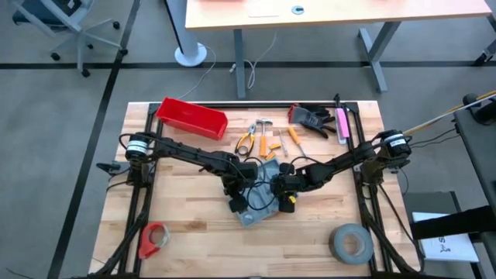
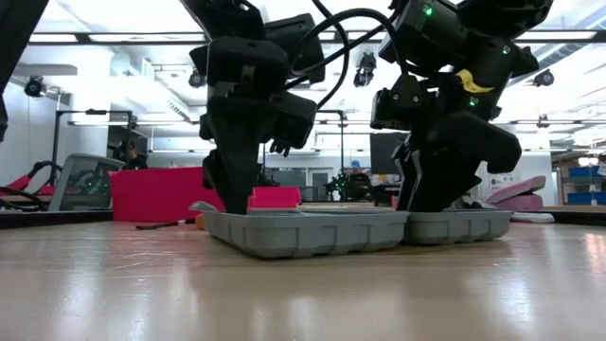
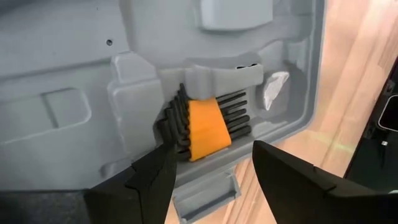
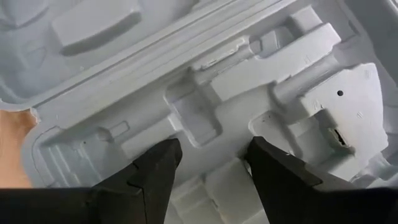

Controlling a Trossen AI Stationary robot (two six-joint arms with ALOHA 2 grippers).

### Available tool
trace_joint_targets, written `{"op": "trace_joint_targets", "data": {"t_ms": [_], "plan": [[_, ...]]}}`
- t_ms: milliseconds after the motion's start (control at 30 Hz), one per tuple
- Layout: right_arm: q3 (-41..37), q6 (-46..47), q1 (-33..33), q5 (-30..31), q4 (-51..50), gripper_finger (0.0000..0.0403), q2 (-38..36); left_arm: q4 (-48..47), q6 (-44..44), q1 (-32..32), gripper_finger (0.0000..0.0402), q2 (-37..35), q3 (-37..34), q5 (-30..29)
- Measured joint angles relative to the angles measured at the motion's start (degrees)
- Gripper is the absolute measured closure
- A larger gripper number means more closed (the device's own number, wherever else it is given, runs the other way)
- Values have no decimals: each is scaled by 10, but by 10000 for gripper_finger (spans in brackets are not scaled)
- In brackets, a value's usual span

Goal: Prefit tool cases
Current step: Remove the yellow hex set from the prefit tool case to the table

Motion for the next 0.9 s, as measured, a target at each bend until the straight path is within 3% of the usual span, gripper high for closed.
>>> {"op": "trace_joint_targets", "data": {"t_ms": [667,900], "plan": [[0,-4,-2,1,1,220,0,-28,1,7,188,8,-2,-3],[0,-5,-3,-2,0,220,0,0,-4,1,181,22,-2,37]]}}
